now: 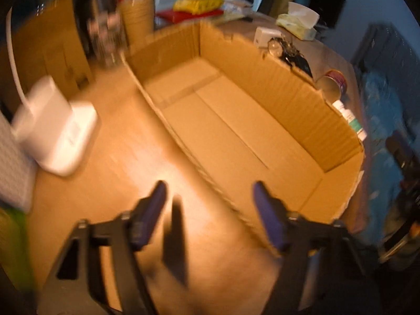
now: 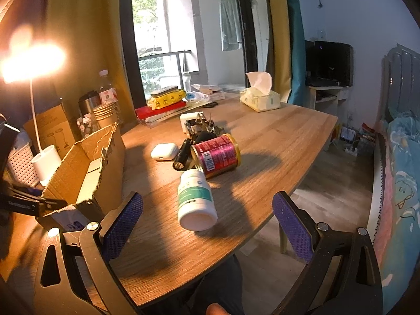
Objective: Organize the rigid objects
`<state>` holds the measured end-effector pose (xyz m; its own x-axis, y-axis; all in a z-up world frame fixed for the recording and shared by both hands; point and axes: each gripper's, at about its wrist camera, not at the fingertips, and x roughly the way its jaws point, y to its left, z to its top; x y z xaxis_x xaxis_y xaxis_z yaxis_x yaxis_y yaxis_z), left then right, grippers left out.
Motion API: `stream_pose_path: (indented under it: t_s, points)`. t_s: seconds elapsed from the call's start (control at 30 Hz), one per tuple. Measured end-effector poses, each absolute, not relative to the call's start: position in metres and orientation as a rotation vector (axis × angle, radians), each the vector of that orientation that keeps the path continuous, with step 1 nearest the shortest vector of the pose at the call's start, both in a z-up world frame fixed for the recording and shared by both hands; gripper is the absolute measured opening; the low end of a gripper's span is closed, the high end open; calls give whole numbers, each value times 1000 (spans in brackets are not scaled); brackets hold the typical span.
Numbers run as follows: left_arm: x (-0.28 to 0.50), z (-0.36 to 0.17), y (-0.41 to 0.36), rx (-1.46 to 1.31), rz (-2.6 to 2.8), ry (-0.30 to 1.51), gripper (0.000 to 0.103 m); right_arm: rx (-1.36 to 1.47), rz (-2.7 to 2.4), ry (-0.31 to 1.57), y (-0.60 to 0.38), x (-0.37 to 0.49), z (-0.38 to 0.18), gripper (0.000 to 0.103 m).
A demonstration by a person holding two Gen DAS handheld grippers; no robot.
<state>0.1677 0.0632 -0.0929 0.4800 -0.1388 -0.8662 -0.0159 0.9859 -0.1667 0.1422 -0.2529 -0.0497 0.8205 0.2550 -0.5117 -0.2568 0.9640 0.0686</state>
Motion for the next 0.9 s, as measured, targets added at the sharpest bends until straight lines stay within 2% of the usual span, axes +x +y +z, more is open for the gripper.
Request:
stream_pose_path:
  t_s: [0.07, 0.13, 0.2, 0.33, 0.57, 0.9]
  points:
    - [168, -100, 66, -265, -98, 1089, 52, -6, 282, 546, -252, 141, -50, 100]
    - [168, -99, 62, -244, -115, 1076, 47, -9, 289, 552, -251, 142, -51, 100]
    - [170, -96, 60, -150, -96, 1080, 34, -15, 296, 561, -251, 143, -53, 100]
    - [174, -93, 72, 49, -73, 1109, 27, -4, 328, 596, -251, 151, -62, 100]
    - [179, -92, 75, 168, -103, 1095, 27, -54, 340, 634, -240, 164, -75, 100]
    - [171, -103, 70, 9, -95, 1061, 31, -119, 372, 664, -230, 197, -84, 99]
